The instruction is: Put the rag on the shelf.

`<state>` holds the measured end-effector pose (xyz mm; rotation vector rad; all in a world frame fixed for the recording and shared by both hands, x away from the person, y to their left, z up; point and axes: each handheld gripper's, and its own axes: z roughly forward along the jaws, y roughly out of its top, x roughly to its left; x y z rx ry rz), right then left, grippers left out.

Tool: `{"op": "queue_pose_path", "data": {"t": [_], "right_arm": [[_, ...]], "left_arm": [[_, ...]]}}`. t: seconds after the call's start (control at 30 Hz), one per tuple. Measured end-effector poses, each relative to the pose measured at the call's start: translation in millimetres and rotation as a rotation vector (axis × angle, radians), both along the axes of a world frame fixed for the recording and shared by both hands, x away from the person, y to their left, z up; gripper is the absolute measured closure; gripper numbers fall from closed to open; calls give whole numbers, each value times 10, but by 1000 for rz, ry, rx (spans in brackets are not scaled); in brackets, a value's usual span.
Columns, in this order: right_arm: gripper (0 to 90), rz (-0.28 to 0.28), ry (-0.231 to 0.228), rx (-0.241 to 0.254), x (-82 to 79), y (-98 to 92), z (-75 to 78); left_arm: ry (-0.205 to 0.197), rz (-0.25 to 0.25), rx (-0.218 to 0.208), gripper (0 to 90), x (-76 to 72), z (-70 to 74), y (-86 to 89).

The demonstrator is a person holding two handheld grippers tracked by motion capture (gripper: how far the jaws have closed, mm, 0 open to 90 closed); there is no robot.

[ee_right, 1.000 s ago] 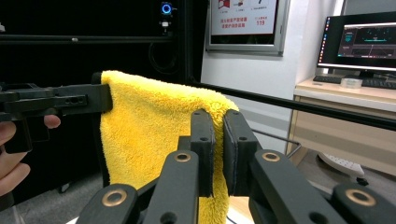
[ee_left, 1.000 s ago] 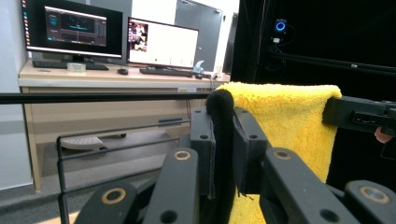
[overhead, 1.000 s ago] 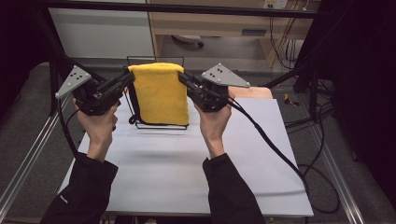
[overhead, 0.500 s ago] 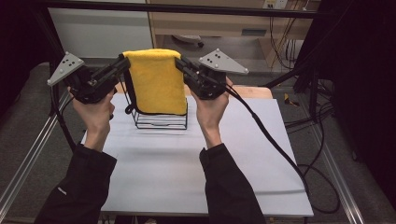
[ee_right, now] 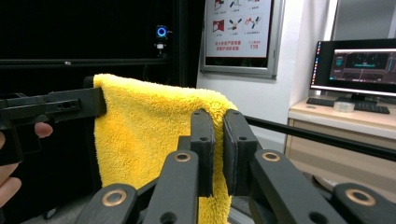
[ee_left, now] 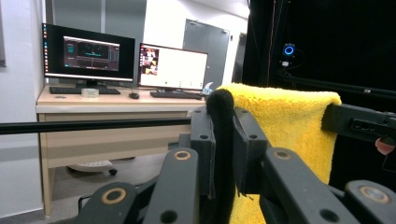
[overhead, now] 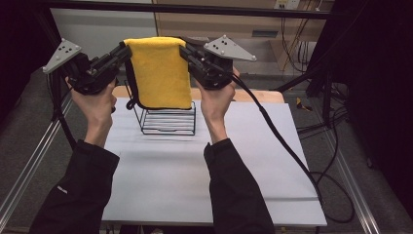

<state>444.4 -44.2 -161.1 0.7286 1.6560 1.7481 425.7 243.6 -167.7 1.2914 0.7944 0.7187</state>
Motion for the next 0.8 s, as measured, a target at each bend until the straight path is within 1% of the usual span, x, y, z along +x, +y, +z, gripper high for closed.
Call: {"op": "queue_pose_path", "data": {"t": [0.13,0.27,0.47,0.63,0.67,0.8], "right_arm": [[841,-6,-2,0,58,18,46],[841,-8,-4,11,118,39,89],[840,-17,-13,9,183,76,159],[840,-25,-17,17,248,83,204],[840,-27,-16,20,260,84,212],[840,-36,-20,20,317,90,245]], "left_arm": [[-1,13,17,797,51,60,1],[-9,20,18,797,82,114,14],[-3,25,15,797,162,183,31],[-7,32,20,797,229,255,19],[-9,35,28,796,242,272,16],[-6,44,34,797,319,323,-2]]}}
